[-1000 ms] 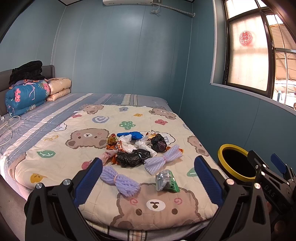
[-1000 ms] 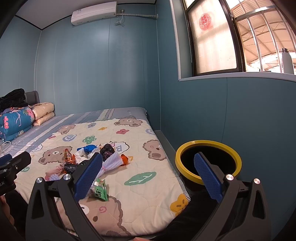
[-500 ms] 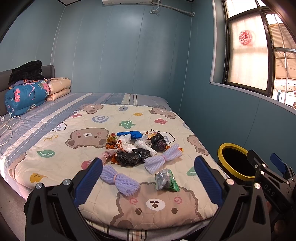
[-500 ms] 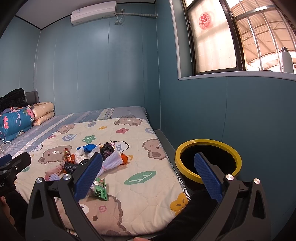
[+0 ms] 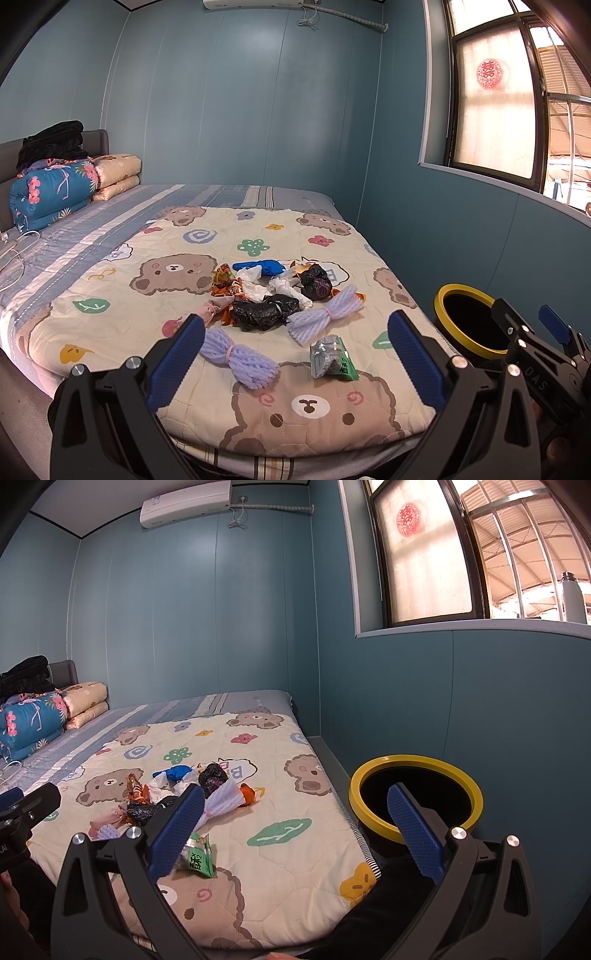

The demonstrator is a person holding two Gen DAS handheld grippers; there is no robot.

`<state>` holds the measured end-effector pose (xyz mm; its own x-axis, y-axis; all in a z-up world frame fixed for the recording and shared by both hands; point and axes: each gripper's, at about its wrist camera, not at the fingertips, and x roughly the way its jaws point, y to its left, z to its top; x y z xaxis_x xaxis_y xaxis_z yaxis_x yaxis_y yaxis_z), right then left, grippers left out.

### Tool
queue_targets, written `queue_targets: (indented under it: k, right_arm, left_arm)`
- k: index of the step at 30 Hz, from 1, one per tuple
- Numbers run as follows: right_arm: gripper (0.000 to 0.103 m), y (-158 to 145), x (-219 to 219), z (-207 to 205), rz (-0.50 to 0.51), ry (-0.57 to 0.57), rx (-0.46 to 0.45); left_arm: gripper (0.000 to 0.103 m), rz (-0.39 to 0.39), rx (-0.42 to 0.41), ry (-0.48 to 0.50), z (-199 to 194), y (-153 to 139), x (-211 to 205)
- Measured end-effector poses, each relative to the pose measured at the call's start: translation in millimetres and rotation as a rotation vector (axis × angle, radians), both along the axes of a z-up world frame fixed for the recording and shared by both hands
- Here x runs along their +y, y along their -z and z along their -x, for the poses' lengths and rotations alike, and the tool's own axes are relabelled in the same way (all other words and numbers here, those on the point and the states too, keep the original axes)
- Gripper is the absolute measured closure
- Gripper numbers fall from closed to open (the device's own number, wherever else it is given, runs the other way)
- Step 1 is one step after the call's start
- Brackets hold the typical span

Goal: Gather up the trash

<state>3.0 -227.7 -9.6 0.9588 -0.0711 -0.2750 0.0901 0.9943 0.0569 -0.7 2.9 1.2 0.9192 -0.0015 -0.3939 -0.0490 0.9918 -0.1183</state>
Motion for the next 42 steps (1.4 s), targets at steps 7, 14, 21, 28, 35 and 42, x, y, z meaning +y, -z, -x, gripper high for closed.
queue_targets:
  k: [7,14,21,28,35,42]
  right_arm:
    - [0.008,0.6,0.4,-0.5,0.000,0.001,0.000]
    - [0.008,-0.3,-0.4,-1.0,-0.002,0.001,0.003]
    - [0.008,-0.2,-0.3,-1.2,-0.002,0.001,0.004]
    - [0.008,1.7,0.6,-0.8,-0.003,0.000,0.003]
    - [0.008,3.1,2.5,0.3,-0.006,-0.003,0.006]
    - [0.008,2.0,-1.6,-5.3,-0.020,-0.004,0.019]
  left_arm:
    - [0.007,-0.001,0.001,0.002,1.1,1.5,-1.4]
    - [0.007,-0.001,0.002,0.001,0.8,1.2,-1.5]
    - [0.007,-0.001,0.002,0.001,0.6,1.1,-1.6]
    - [0.007,-0.002,0.002,0.001,0.7,1.3,-1.8]
    - [0.007,-0.001,0.008,0.001,0.8,5.6,-2.2]
    - [0.007,0.006,0.018,-0.002,-1.4,8.1,-0.2]
